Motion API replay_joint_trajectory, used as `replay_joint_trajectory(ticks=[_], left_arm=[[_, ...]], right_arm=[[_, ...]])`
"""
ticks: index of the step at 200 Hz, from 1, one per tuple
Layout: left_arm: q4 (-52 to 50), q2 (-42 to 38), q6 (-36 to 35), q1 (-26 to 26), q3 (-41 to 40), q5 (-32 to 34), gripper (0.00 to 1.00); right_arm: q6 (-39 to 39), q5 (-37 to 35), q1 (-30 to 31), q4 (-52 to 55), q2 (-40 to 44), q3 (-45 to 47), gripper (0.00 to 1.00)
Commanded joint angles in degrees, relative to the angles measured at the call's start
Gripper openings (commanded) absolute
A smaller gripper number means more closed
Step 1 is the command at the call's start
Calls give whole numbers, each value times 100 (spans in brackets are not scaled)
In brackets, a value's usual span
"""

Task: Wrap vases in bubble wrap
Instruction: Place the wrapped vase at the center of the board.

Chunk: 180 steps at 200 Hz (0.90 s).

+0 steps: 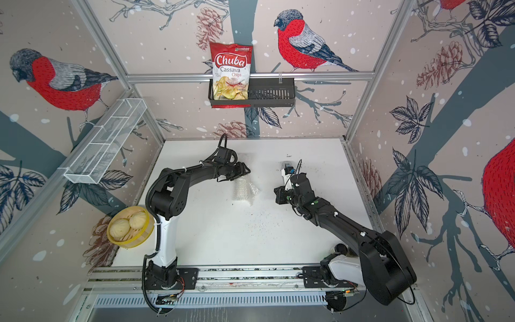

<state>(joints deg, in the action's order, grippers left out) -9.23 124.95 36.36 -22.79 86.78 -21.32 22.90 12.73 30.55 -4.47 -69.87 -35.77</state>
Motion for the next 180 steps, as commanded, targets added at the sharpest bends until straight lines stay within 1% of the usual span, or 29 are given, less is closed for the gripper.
replay_joint_trajectory(ticks=[1,17,28,42,47,56,75,82,97,128,136,146,152,161,176,180], left_arm=[[-1018,179,-46,-41,178,578,23],[-1067,248,-9,-59,257,508,27],[-1149,315,-22,-60,327,443,33],[-1287,329,-65,-59,413,424,49],[-1326,303,-76,-59,426,417,58],[-1406,244,-93,-62,464,441,68],[-1559,105,-104,-51,551,426,83],[-1643,62,-108,-51,623,447,91],[-1770,-17,-143,-44,744,442,97],[-2252,-207,-301,-20,1104,622,98],[-2386,-331,-355,1,1194,717,98],[-2612,-555,-458,37,1341,956,98],[-2720,-751,-556,34,1420,1171,98],[-2738,-1154,-748,-12,1427,1641,98],[-2530,-1976,-1112,-192,1154,2746,98],[-2406,-2205,-1275,-260,1016,3036,98]], right_arm=[[67,181,-89,-178,90,102,8],[51,274,-173,-212,118,139,8],[45,332,-221,-221,127,158,8],[40,390,-283,-231,148,166,8],[40,405,-306,-230,161,167,9],[35,423,-337,-230,190,173,9],[31,454,-415,-230,270,193,9],[31,467,-448,-223,309,204,9],[31,493,-512,-191,391,219,9],[-10,434,-655,-40,607,202,10],[-13,350,-714,17,674,181,17],[-9,149,-804,59,791,163,33],[16,-91,-865,69,864,142,42],[105,-651,-954,69,978,111,53],[343,-1760,-1131,61,1086,38,62],[417,-2084,-1188,49,1081,20,66]])
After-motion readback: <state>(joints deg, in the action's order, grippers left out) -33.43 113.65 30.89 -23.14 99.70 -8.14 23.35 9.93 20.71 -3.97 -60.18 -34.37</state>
